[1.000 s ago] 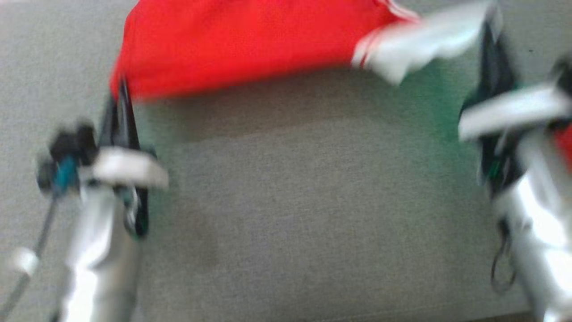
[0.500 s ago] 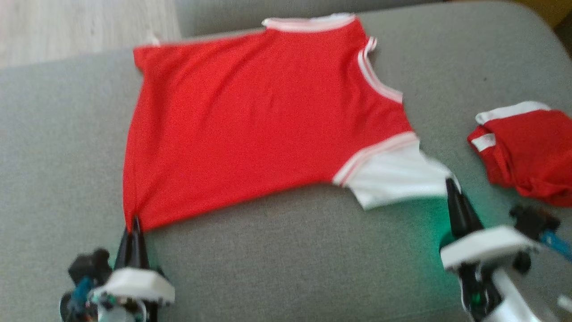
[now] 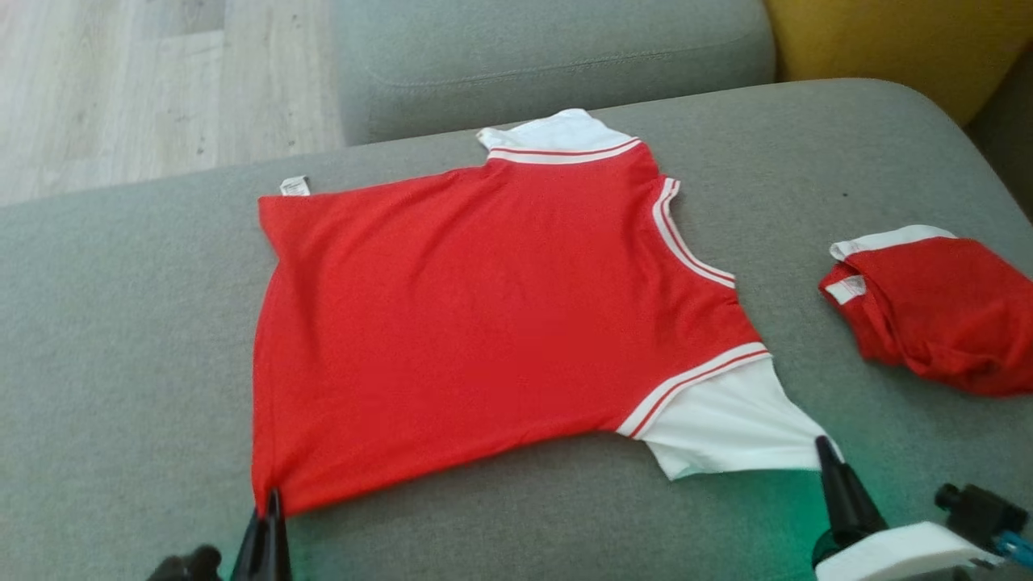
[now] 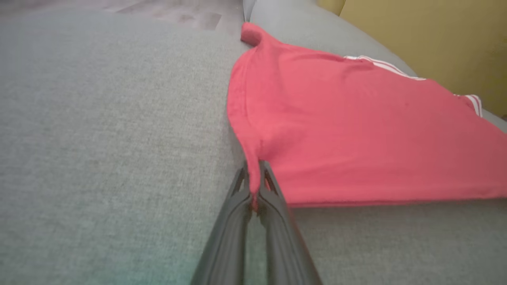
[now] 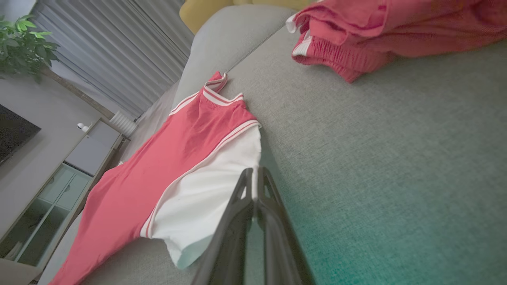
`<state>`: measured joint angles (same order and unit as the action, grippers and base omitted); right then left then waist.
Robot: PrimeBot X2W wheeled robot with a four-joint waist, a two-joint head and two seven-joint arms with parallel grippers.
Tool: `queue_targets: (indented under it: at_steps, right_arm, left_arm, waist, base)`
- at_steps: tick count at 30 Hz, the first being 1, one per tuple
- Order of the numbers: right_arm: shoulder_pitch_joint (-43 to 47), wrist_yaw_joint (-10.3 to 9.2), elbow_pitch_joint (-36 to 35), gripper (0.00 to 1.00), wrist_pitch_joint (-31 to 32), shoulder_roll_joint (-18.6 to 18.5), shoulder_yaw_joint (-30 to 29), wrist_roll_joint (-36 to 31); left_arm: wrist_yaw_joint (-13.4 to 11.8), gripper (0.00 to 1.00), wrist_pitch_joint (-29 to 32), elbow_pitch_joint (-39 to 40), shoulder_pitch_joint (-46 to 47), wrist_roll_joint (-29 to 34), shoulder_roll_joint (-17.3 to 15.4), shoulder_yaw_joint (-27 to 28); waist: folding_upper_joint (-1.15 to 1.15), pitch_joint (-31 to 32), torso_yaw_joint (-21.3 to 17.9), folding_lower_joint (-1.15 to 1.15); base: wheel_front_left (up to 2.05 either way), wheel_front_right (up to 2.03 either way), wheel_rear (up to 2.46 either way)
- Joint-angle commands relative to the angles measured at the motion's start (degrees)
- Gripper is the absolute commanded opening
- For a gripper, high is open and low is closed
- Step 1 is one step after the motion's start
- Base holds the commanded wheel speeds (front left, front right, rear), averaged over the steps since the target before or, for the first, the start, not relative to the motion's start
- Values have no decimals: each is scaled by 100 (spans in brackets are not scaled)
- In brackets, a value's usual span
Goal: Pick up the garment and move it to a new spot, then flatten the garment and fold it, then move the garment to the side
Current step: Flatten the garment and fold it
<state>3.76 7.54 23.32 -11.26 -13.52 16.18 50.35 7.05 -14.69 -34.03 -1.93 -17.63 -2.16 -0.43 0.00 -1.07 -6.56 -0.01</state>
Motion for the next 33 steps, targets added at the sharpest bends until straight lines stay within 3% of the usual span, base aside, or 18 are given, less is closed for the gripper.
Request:
queue_targets:
  at_steps: [1,10,15,25,33]
  right_arm:
    - [-74,-5,-274,0,-54,-154,-25,-8]
    - [-766,-5,-788,0,113,9,-414,-325]
    - [-1611,-5,-602,0,324,119,-465,-472]
    - [-3318,-5,746,0,399,295,-421,-849]
    - [-4245,-5,1884,0,-3,248,-215,-1163]
  left_arm:
    - [-37,0,-30,252,226,-11,-73,130]
    - [-27,0,-30,905,977,175,-72,103]
    - [3,0,-30,659,1514,255,-72,-93]
    - [7,0,-30,-148,2613,261,-72,-419]
    - [-264,0,-30,-595,3074,287,-72,-369]
  waist:
    - [0,-21,47,1]
    - [0,-426,235,1]
    - [0,-774,393,1]
    - [0,-1323,674,1]
    - [0,-1489,711,1]
  base:
    - [0,0,0]
    - [0,0,0]
    - [0,0,0]
    - [0,0,0]
    - [0,0,0]
